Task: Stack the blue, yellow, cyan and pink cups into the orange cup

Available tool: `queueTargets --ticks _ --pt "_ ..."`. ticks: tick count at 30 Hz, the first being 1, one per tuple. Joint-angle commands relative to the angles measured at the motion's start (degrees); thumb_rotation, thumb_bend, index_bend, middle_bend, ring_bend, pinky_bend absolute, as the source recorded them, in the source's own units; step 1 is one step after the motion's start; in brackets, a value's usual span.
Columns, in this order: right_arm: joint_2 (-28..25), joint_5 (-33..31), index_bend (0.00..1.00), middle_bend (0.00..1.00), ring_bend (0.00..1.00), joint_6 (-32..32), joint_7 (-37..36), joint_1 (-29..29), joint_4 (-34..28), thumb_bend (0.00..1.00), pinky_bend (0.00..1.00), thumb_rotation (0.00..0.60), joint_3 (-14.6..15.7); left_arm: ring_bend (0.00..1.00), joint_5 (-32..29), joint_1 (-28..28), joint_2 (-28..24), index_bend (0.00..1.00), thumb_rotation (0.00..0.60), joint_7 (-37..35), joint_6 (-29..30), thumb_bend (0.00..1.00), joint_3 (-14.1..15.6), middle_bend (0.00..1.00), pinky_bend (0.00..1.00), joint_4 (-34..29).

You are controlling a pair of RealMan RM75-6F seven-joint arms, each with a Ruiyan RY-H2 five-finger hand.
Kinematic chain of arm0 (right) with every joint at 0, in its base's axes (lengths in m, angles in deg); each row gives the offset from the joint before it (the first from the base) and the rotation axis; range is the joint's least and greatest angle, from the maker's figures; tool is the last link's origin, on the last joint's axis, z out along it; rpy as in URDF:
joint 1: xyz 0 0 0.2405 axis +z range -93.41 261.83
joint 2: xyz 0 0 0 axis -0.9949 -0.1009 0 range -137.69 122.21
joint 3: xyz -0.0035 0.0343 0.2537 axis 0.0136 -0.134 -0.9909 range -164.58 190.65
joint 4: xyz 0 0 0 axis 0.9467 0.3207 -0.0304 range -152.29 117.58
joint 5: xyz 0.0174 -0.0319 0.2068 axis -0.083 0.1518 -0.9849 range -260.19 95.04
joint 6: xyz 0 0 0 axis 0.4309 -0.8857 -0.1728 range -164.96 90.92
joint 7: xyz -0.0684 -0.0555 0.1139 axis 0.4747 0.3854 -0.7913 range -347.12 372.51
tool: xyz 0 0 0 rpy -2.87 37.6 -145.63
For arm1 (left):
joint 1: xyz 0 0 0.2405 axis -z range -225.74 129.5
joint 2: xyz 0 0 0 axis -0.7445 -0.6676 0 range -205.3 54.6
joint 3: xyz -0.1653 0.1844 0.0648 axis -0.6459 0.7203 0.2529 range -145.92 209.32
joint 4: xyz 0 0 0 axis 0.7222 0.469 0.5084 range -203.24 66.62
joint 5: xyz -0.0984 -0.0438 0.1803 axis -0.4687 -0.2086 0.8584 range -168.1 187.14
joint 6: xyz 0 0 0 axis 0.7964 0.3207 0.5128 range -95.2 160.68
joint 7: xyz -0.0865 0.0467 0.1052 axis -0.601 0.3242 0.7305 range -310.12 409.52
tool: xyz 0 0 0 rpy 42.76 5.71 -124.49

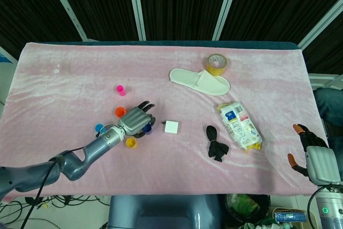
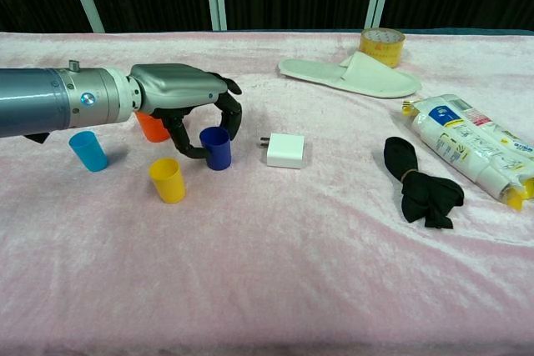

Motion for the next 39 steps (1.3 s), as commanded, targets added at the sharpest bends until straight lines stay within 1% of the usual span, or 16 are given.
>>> queueTargets --ticks 1,2,8,11,14,19,25,34,39 --pt "0.0 0.0 0.14 0.1 0.17 0.0 0.0 0.0 0.0 0.29 0.24 0.6 0.0 0.01 -0.1 -0.5 -2.1 0.46 0.6 -0.5 1.5 0.36 -0.7 0.5 0.0 -1.8" --pt "0.0 0.1 0.14 0.1 0.17 0.0 0.0 0.0 0.0 0.29 0.24 0.6 0.0 0.01 -0.1 -0.9 -3.4 0.46 0.6 -0.6 2.6 0.36 -1.2 0.5 0.0 -2.9" --pt "0.0 0.1 0.14 0.1 0.17 0.0 0.1 0.0 -0.1 0.29 0.24 0.6 0.1 0.01 -0.4 -2.5 -8.3 0.46 0.6 -0.9 5.3 0.36 -1.9 0.49 0.0 -6.5" --pt "0.1 0.4 0.14 0.1 0.17 0.0 0.5 0.0 -0.1 0.29 0.24 0.6 0.3 0.01 -1.4 -4.5 -11.8 0.46 0.6 -1.4 6.7 0.36 -1.5 0.48 0.0 -7.2" --pt "0.1 0.4 0.14 0.1 0.17 0.1 0.7 0.0 -0.2 0.29 0.24 0.6 0.3 0.01 -1.3 -5.8 -12.7 0.46 0.6 -3.3 7.8 0.36 -1.2 0.48 0.0 -6.4" --pt "0.1 0.3 0.14 0.1 0.17 0.0 0.8 0.0 -0.1 0.29 0.24 0.6 0.3 0.01 -0.6 -6.7 -12.7 0.46 0.6 -6.4 7.9 0.36 -0.6 0.48 0.0 -3.6" --pt "0.1 0.2 0.14 0.1 0.17 0.0 1.0 0.0 -0.1 0.29 0.24 0.6 0.3 0.01 0.9 -6.8 -11.5 0.46 0.6 -8.7 7.4 0.35 0.2 0.48 0.0 -1.2" --pt "0.1 0.1 0.14 0.1 0.17 -0.1 0.8 0.0 -0.1 0.29 0.24 0.6 0.2 0.01 1.0 -6.5 -9.8 0.46 0.6 -10.1 6.3 0.35 0.3 0.47 0.0 2.1" --pt "0.1 0.0 0.14 0.1 0.17 -0.2 0.8 0.0 -0.1 0.29 0.24 0.6 0.2 0.01 1.5 -6.0 -8.6 0.43 0.6 -10.3 5.3 0.35 0.6 0.43 0.0 3.8"
